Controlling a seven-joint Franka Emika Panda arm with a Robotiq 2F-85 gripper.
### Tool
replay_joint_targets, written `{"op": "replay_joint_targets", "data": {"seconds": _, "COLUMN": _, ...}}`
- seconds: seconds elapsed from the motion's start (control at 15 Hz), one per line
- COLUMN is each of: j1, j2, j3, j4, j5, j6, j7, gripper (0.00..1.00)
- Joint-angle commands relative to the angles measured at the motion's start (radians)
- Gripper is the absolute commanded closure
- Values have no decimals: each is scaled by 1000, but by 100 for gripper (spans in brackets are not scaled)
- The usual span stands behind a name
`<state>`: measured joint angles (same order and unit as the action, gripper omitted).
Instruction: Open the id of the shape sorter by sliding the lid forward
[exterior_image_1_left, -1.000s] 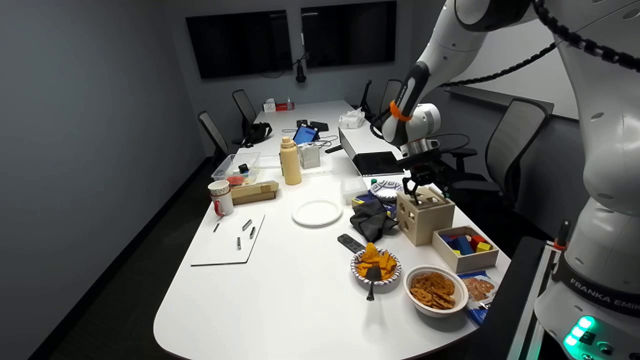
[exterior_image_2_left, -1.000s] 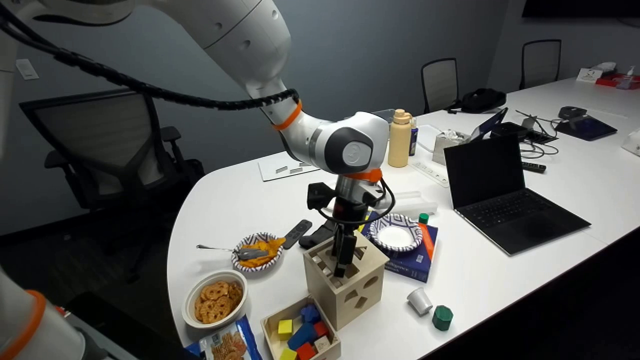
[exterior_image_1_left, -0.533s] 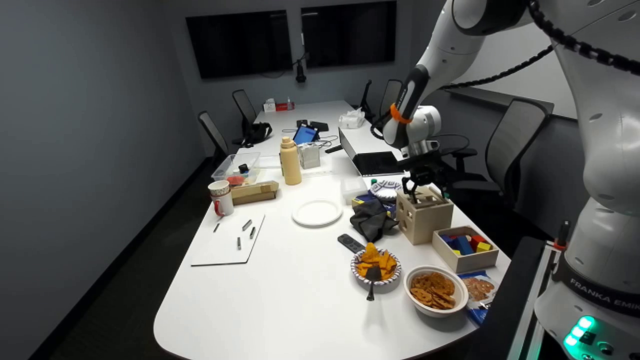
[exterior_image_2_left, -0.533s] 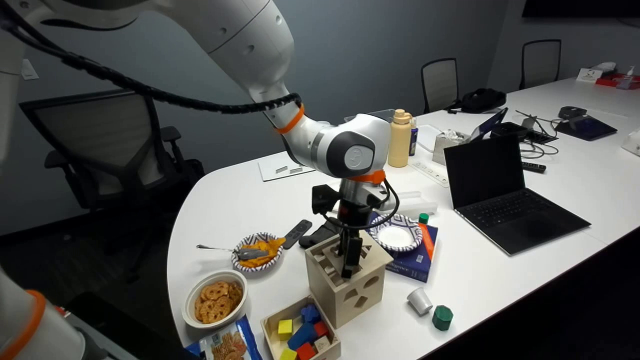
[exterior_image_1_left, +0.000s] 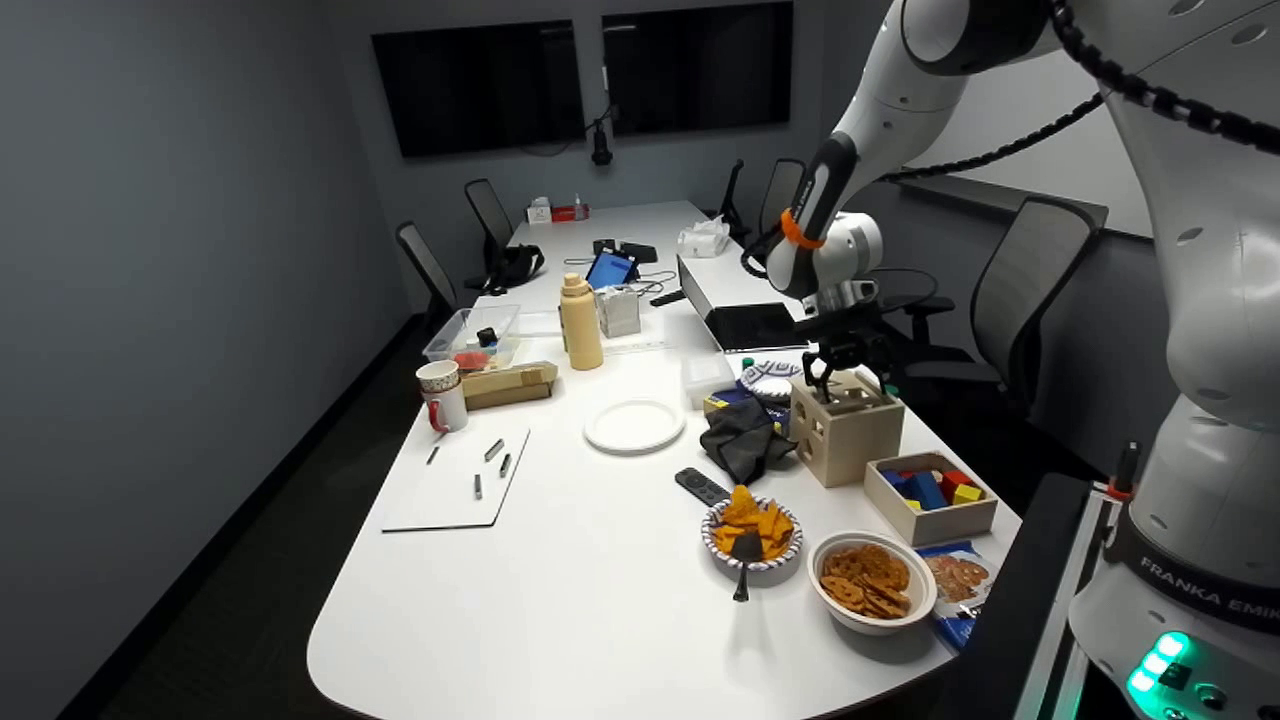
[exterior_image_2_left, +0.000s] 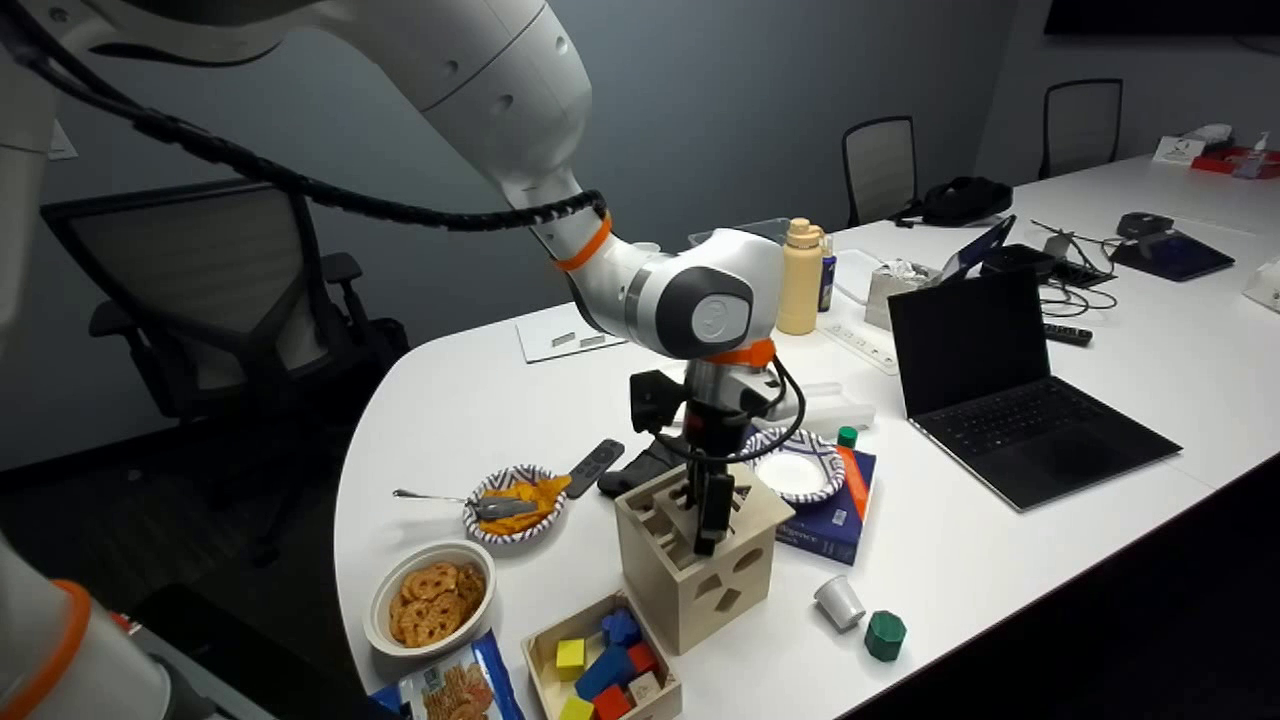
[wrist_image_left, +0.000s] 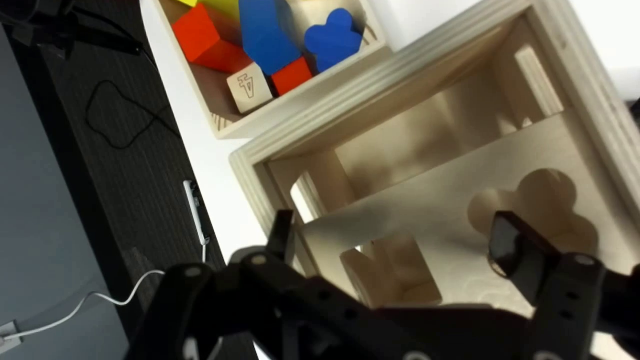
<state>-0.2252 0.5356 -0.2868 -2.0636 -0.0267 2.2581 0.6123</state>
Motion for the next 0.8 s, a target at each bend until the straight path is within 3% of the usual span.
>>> {"op": "replay_joint_targets", "data": {"seconds": 0.0, "j1": 15, "j2": 9, "j3": -21, "j4": 16, "j5": 2, "j6": 31, "j7": -24, "gripper": 0}}
{"op": "replay_joint_targets", "data": {"seconds": 0.73, "j1": 18, "j2": 49, "j3": -20, "j4": 75, "j5": 8, "j6": 47, "j7": -43, "gripper": 0}}
